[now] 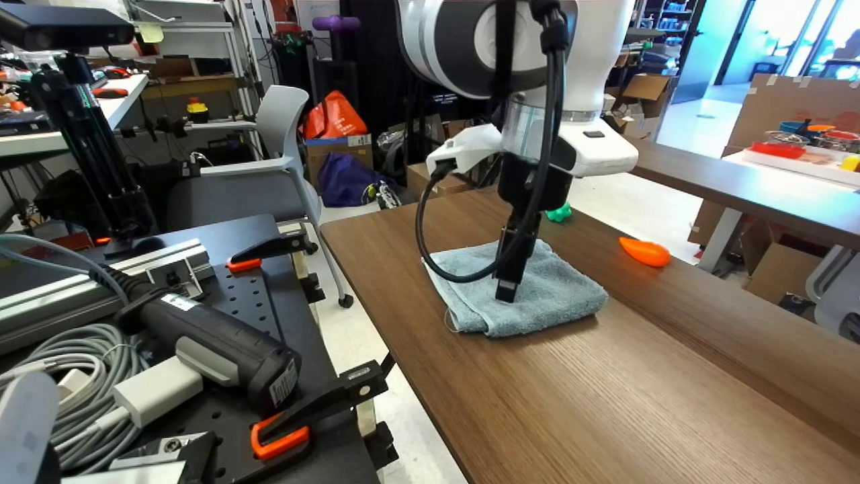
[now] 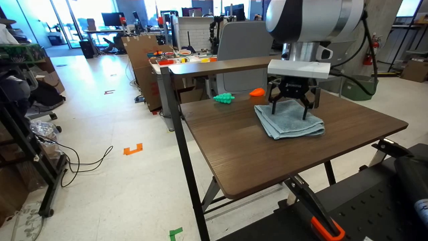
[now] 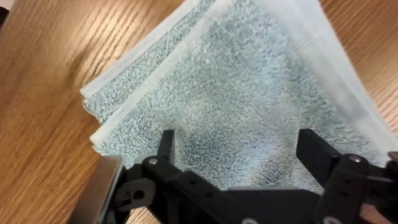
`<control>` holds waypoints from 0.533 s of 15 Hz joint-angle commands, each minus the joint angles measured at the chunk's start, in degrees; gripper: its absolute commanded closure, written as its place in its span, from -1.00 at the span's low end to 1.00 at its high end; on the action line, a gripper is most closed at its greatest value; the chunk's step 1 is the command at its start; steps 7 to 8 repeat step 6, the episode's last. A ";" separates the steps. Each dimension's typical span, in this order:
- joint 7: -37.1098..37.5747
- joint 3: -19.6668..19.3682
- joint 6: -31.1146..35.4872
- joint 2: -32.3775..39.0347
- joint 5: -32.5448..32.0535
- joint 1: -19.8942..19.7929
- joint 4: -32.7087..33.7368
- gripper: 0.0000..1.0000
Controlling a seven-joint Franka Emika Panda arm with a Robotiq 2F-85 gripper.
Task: Wipe the table with the towel
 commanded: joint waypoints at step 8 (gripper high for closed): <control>-10.24 8.21 3.52 -16.23 10.99 -7.84 -14.53 -1.00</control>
